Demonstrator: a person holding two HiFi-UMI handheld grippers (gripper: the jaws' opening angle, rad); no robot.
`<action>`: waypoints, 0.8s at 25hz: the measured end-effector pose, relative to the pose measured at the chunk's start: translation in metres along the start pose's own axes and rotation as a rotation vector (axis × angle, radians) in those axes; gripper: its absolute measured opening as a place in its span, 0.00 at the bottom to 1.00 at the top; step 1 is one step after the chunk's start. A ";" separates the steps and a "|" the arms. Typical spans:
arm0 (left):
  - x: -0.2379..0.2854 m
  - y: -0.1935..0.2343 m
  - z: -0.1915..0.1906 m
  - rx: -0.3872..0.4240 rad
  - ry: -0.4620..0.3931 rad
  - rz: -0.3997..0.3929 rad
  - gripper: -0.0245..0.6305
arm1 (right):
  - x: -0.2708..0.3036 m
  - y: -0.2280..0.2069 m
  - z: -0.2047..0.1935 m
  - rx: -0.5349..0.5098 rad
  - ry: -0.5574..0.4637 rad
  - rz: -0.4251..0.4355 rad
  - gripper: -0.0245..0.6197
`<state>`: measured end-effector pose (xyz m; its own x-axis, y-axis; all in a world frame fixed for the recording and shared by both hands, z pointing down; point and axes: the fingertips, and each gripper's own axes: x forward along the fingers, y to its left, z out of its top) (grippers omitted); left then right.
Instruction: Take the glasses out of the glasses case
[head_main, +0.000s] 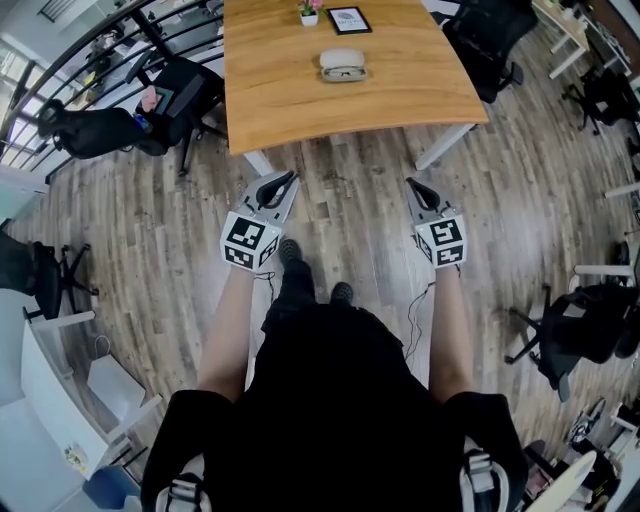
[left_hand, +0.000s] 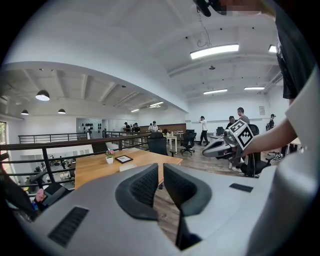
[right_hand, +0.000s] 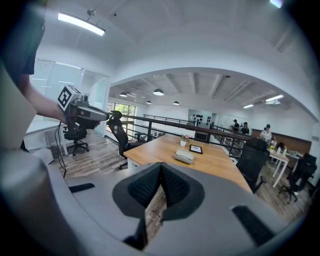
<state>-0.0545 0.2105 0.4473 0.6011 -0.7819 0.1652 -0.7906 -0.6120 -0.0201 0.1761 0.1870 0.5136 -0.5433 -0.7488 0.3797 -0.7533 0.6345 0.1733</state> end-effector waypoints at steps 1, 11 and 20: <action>0.000 0.000 -0.001 -0.002 0.001 -0.001 0.08 | 0.001 0.001 0.000 0.000 0.000 0.002 0.05; 0.006 0.008 0.000 -0.021 -0.020 0.014 0.19 | 0.007 0.000 0.006 -0.002 -0.023 0.007 0.20; 0.016 0.023 -0.002 -0.031 -0.008 -0.009 0.32 | 0.020 -0.004 0.012 0.009 -0.030 0.006 0.34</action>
<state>-0.0630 0.1839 0.4518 0.6089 -0.7775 0.1572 -0.7885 -0.6149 0.0123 0.1636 0.1674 0.5093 -0.5586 -0.7506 0.3530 -0.7534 0.6371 0.1626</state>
